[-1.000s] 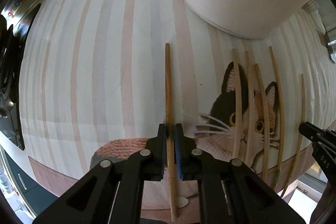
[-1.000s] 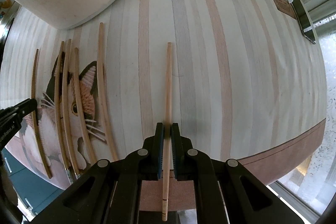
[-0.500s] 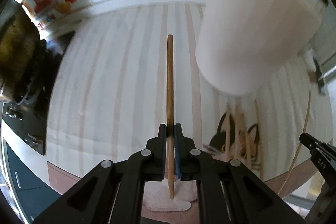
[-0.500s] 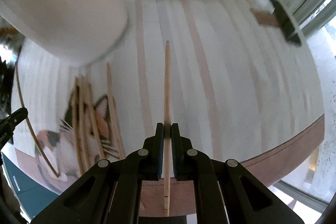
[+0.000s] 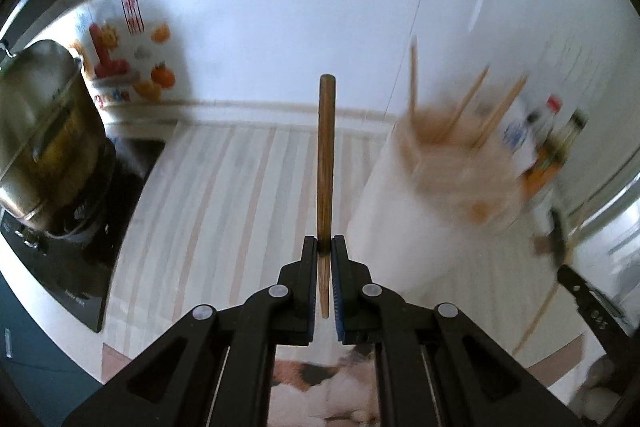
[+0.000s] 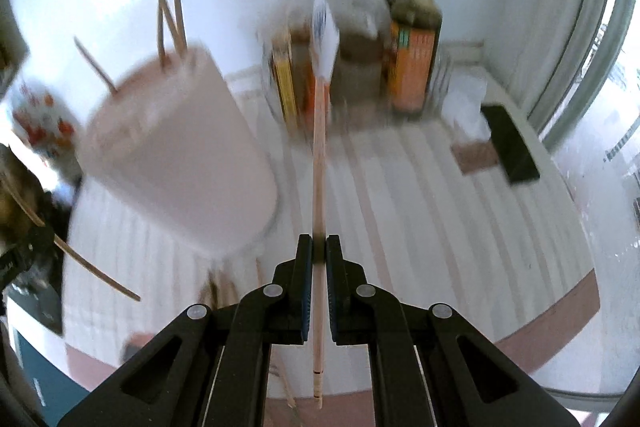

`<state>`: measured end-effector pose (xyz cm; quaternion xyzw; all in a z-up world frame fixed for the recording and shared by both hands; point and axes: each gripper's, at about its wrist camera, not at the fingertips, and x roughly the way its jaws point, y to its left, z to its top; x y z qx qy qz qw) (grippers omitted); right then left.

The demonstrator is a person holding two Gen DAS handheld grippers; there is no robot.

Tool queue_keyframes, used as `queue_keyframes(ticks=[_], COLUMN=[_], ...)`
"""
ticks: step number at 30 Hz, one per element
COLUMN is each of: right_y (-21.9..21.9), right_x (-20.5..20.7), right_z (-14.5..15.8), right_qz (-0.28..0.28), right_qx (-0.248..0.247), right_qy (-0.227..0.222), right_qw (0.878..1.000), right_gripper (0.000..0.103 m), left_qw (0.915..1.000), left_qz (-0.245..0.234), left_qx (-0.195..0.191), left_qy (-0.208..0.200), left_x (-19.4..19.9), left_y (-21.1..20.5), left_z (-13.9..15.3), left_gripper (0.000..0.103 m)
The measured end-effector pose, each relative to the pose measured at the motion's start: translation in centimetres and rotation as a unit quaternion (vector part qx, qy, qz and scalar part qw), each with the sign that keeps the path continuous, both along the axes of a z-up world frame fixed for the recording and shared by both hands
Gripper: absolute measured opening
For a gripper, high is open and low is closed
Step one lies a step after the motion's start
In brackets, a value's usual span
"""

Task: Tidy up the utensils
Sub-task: 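Lift both chopsticks and carry them over the pink utensil holder, then drop the chopsticks into the holder by opening both tools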

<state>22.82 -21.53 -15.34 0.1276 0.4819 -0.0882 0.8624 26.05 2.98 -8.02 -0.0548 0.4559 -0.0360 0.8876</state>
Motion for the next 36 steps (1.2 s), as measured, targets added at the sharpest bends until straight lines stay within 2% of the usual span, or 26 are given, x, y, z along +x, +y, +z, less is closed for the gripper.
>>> queue_keyframes(ticks=[4, 9, 13, 18, 22, 27, 36], right_y=[-0.9, -0.9, -0.2, 0.7, 1.9, 3.2, 3.7], right_x=[1.4, 3.8, 6.6, 10.5, 13.5, 16.6, 18.0], right_z=[4.6, 11.0, 15.2, 16.7, 16.0, 13.5, 10.6], right_qz=[-0.012, -0.007, 0.002, 0.007, 0.016, 0.021, 0.042], right_qx=[0.036, 0.062, 0.065, 0.079, 0.069, 0.056, 0.052], right_qy=[-0.051, -0.123, -0.174, -0.206, -0.216, -0.216, -0.195], right_qw=[0.998, 0.99, 0.983, 0.975, 0.974, 0.975, 0.978], right_gripper=[0.007, 0.007, 0.007, 0.007, 0.007, 0.007, 0.007], left_qw=[0.9985, 0.9927, 0.9891, 0.992, 0.9955, 0.998, 0.9981], left_qz=[-0.002, -0.007, -0.017, -0.025, -0.028, -0.021, -0.031], left_qx=[-0.036, -0.073, -0.09, -0.077, -0.068, -0.055, -0.053], left_qy=[-0.041, -0.095, -0.115, -0.096, -0.061, -0.025, -0.005], left_x=[-0.2, -0.1, 1.2, 5.1, 8.3, 11.2, 11.8], left_y=[0.4, 0.4, -0.8, -2.9, -4.2, -4.7, -4.9], left_z=[5.4, 12.0, 14.9, 14.3, 11.9, 8.7, 6.7], left_gripper=[0.004, 0.004, 0.004, 0.004, 0.004, 0.005, 0.005])
